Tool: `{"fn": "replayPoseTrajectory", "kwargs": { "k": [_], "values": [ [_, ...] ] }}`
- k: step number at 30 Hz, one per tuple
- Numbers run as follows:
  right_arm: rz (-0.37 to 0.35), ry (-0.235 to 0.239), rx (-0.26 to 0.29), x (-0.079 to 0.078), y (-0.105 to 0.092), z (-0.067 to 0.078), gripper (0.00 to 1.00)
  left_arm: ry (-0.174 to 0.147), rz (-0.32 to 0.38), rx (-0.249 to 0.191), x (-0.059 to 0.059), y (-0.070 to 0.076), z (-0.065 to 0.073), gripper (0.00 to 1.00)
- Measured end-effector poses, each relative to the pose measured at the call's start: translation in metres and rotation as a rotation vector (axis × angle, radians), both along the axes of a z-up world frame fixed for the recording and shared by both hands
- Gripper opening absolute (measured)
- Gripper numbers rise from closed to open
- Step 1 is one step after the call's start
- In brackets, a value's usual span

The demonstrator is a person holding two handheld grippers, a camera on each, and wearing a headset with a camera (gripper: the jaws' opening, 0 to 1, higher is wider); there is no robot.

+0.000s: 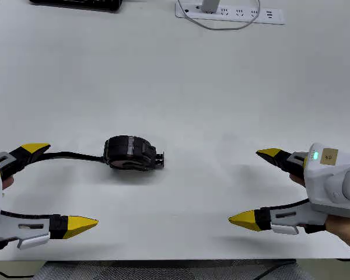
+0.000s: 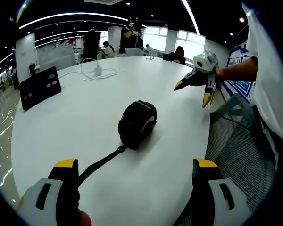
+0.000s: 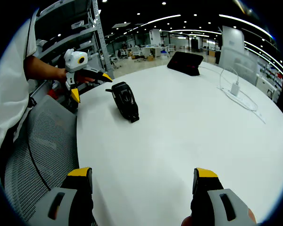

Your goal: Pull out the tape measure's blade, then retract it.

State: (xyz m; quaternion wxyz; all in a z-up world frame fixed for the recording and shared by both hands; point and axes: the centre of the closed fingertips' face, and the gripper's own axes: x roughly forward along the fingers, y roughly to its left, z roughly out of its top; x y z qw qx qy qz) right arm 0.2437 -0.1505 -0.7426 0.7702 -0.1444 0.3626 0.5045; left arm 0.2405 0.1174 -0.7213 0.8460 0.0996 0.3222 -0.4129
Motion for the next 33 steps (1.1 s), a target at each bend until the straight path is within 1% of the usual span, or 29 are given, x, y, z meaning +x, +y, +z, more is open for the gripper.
{"fn": "replayPoseTrajectory", "kwargs": {
  "k": [7,17,19,20,22,24,26,27,30,32,33],
  "values": [
    [-0.003,0.000,-0.004,0.0005,-0.0030,-0.0008,0.87,0.003,-0.002,-0.001,-0.0001,0.0002,0.0000,0.99],
    [0.001,-0.007,-0.005,0.0010,-0.0013,-0.0014,0.89,0.007,0.000,0.001,-0.0004,0.0005,-0.0003,0.99],
    [0.000,-0.011,0.000,0.0016,-0.0009,-0.0005,0.89,0.000,-0.002,-0.002,0.0001,0.0003,0.0006,0.99],
    [0.001,-0.012,0.000,0.0017,-0.0010,-0.0005,0.88,0.003,0.000,-0.008,-0.0003,0.0000,0.0009,0.99],
    [0.001,-0.030,-0.015,0.0042,-0.0033,-0.0015,0.88,-0.001,0.002,-0.010,0.0003,0.0000,0.0015,0.99],
    [0.002,-0.020,-0.011,0.0019,-0.0021,-0.0004,0.86,-0.004,0.009,-0.010,0.0014,0.0005,0.0020,0.99],
    [0.000,-0.029,-0.012,0.0028,-0.0024,0.0006,0.86,-0.004,0.011,-0.005,0.0019,0.0014,0.0016,0.99],
    [-0.003,-0.026,-0.011,0.0021,-0.0023,0.0012,0.85,-0.004,0.010,-0.002,0.0019,0.0017,0.0012,0.99],
    [-0.005,-0.020,-0.027,0.0008,-0.0041,0.0000,0.84,-0.012,-0.002,0.005,0.0015,0.0010,0.0009,0.99],
    [-0.005,-0.010,-0.022,-0.0011,-0.0022,0.0005,0.83,-0.009,-0.007,0.001,0.0007,-0.0001,0.0011,0.99],
    [-0.003,-0.015,-0.024,-0.0011,-0.0017,0.0011,0.83,-0.005,-0.009,0.002,0.0001,-0.0004,0.0007,0.99]
  ]
}}
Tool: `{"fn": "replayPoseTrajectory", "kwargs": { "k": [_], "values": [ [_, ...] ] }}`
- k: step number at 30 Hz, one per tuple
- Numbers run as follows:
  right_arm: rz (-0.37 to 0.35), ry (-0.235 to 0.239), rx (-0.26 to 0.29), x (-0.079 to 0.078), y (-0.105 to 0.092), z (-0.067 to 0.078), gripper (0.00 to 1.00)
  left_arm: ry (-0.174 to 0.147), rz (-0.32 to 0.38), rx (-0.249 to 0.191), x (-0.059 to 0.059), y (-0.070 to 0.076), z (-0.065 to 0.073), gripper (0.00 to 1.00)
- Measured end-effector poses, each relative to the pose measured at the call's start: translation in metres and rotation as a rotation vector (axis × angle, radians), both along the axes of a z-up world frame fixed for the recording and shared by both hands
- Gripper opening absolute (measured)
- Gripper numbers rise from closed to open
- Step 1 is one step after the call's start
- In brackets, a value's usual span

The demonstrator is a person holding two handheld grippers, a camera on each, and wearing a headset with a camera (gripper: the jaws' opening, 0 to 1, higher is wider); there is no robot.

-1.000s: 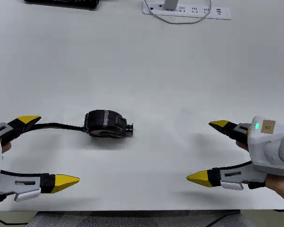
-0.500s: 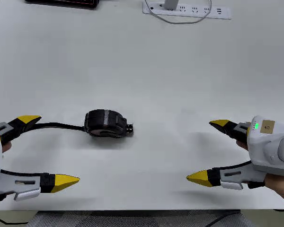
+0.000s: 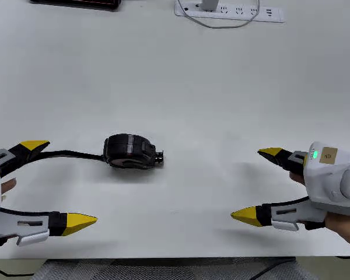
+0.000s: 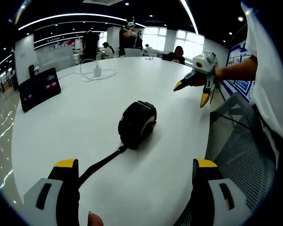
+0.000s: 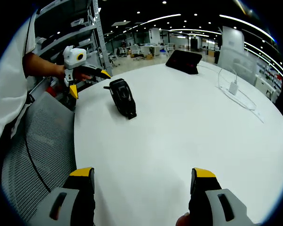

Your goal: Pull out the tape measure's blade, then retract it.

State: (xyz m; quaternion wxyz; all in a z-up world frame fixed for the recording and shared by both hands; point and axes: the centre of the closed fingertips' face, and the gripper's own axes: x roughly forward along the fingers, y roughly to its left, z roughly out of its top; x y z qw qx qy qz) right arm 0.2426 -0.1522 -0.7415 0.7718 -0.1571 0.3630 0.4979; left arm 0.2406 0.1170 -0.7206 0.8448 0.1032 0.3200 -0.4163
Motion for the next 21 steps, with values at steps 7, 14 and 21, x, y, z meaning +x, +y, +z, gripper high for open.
{"fn": "replayPoseTrajectory", "kwargs": {
  "k": [7,14,21],
  "values": [
    [-0.004,-0.002,0.003,0.0007,0.0005,0.0027,0.83,0.004,-0.009,0.012,-0.0012,0.0004,-0.0008,0.92],
    [-0.001,-0.002,0.001,0.0010,0.0002,0.0032,0.83,0.006,-0.010,0.012,-0.0002,0.0018,-0.0001,0.90],
    [0.003,-0.003,0.001,0.0053,0.0014,0.0024,0.82,0.001,-0.014,0.006,0.0042,-0.0003,0.0024,0.88]
  ]
}}
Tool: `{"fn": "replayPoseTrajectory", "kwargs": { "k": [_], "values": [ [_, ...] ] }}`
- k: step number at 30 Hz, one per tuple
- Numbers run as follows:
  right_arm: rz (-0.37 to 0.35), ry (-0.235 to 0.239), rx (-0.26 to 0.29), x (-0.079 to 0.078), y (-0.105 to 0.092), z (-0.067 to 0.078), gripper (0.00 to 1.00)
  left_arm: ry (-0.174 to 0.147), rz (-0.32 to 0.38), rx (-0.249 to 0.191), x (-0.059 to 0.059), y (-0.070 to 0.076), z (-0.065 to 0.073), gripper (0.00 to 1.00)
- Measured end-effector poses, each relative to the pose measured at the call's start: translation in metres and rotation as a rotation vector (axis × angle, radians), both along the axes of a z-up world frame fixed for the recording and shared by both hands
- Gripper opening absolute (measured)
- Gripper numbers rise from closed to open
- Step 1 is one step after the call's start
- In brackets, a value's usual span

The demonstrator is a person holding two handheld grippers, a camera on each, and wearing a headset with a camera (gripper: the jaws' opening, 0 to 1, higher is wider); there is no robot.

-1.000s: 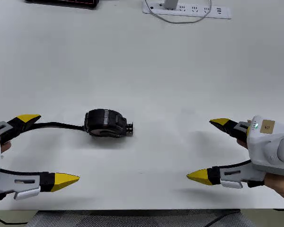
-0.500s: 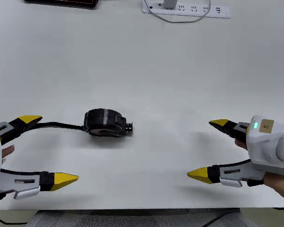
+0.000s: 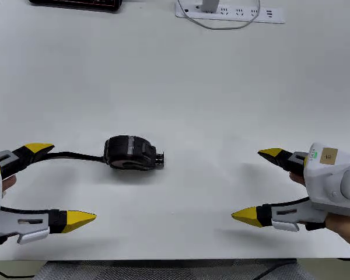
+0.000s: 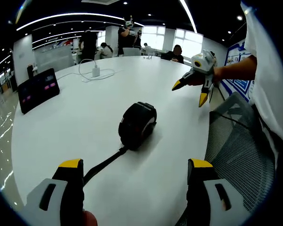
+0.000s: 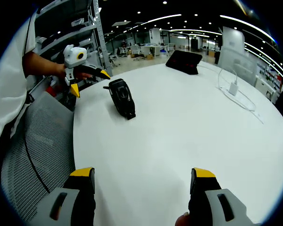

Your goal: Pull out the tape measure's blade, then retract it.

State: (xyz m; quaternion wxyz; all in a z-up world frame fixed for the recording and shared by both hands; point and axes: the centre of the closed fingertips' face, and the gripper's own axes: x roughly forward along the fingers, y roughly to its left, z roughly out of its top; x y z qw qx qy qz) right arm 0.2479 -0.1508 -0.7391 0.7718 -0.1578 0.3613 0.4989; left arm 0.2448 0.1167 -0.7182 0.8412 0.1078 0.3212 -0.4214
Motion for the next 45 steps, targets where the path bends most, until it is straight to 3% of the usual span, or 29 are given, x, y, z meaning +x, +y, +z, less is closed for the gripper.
{"fn": "replayPoseTrajectory", "kwargs": {
  "k": [17,27,29,45],
  "values": [
    [0.043,-0.011,0.004,0.014,0.014,0.001,0.84,-0.016,-0.026,0.008,0.016,-0.006,0.000,0.91],
    [0.073,-0.018,0.011,0.027,0.021,-0.007,0.83,-0.014,-0.053,0.016,0.021,-0.012,-0.001,0.86],
    [0.078,-0.016,0.017,0.029,0.023,-0.008,0.83,-0.032,-0.061,0.028,0.024,-0.013,-0.002,0.85],
    [0.122,-0.016,0.030,0.041,0.041,-0.018,0.81,-0.020,-0.117,0.042,0.037,-0.024,-0.007,0.77]
  ]
}}
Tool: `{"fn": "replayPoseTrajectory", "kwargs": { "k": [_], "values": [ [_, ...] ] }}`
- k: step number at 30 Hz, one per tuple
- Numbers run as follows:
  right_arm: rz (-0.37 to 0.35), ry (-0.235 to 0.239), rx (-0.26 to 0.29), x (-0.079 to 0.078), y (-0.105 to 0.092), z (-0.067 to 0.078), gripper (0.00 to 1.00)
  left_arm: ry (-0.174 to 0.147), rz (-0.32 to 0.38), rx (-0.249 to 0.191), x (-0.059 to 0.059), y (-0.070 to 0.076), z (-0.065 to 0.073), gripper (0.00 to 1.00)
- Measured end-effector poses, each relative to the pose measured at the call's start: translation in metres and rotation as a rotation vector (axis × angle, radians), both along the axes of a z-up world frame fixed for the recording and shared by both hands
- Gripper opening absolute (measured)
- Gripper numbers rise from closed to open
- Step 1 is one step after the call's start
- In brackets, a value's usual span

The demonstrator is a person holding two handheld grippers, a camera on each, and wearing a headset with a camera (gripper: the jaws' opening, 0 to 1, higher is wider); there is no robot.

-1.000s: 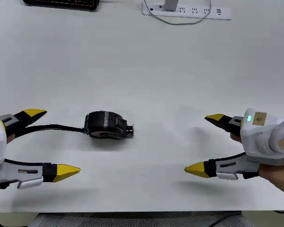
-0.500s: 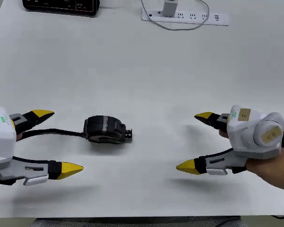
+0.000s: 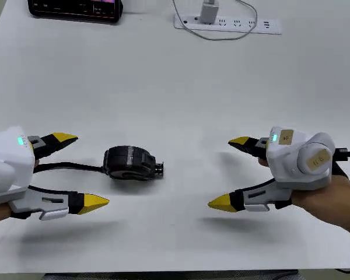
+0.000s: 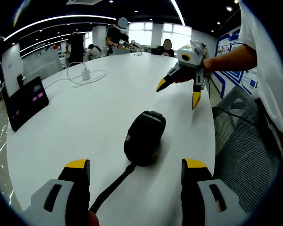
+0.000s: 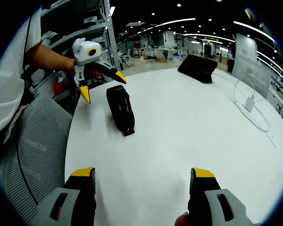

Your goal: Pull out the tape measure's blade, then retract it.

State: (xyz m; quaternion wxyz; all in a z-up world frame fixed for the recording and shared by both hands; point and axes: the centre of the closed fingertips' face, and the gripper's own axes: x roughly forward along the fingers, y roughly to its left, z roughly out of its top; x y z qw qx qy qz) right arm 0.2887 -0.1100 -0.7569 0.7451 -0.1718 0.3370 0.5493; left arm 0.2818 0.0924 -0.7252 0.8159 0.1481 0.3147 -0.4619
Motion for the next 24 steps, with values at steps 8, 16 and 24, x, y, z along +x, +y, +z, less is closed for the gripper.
{"fn": "replayPoseTrajectory", "kwargs": {
  "k": [8,16,24],
  "values": [
    [0.024,0.003,0.001,-0.003,0.010,0.002,0.80,0.003,-0.045,0.013,0.004,-0.007,0.000,0.70],
    [0.044,0.012,0.003,-0.003,0.017,0.004,0.79,0.022,-0.077,0.030,0.006,-0.013,-0.005,0.60],
    [0.048,0.014,0.004,0.000,0.018,0.007,0.79,0.033,-0.115,0.043,0.007,-0.020,-0.010,0.53]
  ]
}}
